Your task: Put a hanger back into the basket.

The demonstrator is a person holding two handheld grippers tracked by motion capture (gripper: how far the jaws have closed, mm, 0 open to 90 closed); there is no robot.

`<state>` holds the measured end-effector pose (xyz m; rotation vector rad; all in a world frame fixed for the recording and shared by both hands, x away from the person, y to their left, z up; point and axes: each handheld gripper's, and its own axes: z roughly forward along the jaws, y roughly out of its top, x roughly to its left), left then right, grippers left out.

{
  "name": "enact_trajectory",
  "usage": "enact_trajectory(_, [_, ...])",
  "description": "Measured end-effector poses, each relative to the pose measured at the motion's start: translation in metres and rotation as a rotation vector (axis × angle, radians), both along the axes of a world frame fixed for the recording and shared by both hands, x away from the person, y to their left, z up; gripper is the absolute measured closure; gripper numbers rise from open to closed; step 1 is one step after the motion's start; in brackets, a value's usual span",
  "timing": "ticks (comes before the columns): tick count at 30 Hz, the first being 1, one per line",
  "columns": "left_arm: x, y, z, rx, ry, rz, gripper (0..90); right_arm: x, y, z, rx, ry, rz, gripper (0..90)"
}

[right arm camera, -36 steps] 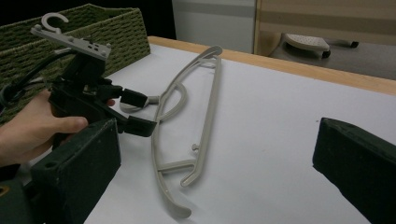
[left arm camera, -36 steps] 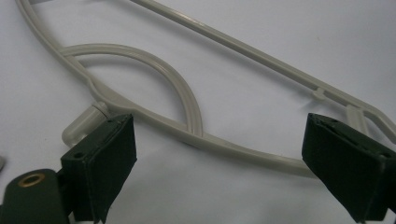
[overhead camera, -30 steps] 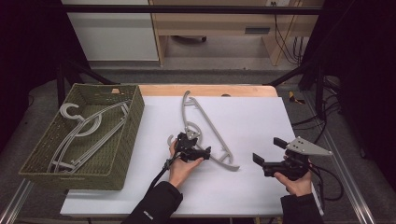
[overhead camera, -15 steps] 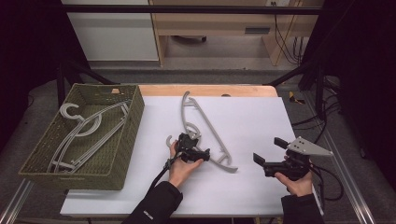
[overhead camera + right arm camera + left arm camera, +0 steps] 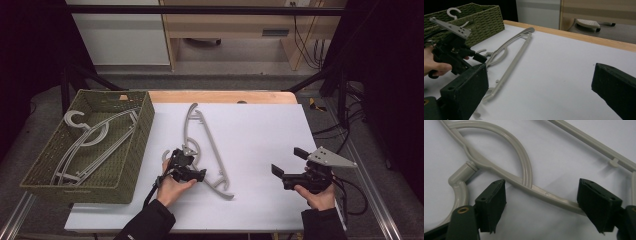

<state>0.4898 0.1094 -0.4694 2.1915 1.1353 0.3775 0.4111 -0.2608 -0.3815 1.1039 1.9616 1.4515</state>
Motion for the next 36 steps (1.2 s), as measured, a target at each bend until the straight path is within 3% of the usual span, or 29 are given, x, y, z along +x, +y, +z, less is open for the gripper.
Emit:
enact_trajectory(5, [-0.009,0.020,0.004,0.006,0.042,-0.023,32.5,0.000,0.000,0.000,0.000,0.000,-0.001,1.2])
enact_trajectory(10, [-0.016,0.033,0.008,0.028,0.045,-0.037,42.0,0.000,0.000,0.000,-0.003,0.002,0.000,1.2])
enact_trajectory(14, [-0.020,0.044,0.009,-0.001,0.057,-0.032,49.5,0.000,0.000,0.000,-0.006,0.002,-0.001,1.2])
enact_trajectory(16, [-0.022,0.050,0.010,0.006,0.067,-0.044,50.5,-0.001,0.000,0.000,-0.005,0.001,-0.002,1.2])
enact_trajectory(19, [-0.025,0.057,0.009,-0.024,0.071,-0.015,51.4,0.000,0.000,0.000,-0.007,0.003,-0.001,1.2])
enact_trajectory(21, [-0.026,0.055,0.007,-0.028,0.063,0.016,50.6,0.000,0.001,-0.001,-0.012,0.003,0.002,1.2])
enact_trajectory(24, [-0.029,0.049,0.001,-0.020,0.050,0.047,38.6,0.000,0.003,-0.001,-0.010,0.006,-0.001,1.2])
enact_trajectory(26, [-0.030,0.046,0.001,0.003,0.043,0.053,36.9,0.000,0.002,-0.001,-0.010,0.005,-0.001,1.3])
enact_trajectory(31, [-0.032,0.040,0.001,0.028,0.022,0.055,43.2,0.000,0.003,-0.001,-0.008,0.004,-0.002,1.2])
enact_trajectory(33, [-0.030,0.038,0.002,0.018,0.015,0.047,46.8,0.000,0.003,0.000,-0.009,0.001,0.001,1.2])
enact_trajectory(36, [-0.025,0.037,0.007,0.045,-0.002,0.027,59.2,-0.001,0.003,0.000,-0.010,0.002,0.000,1.2])
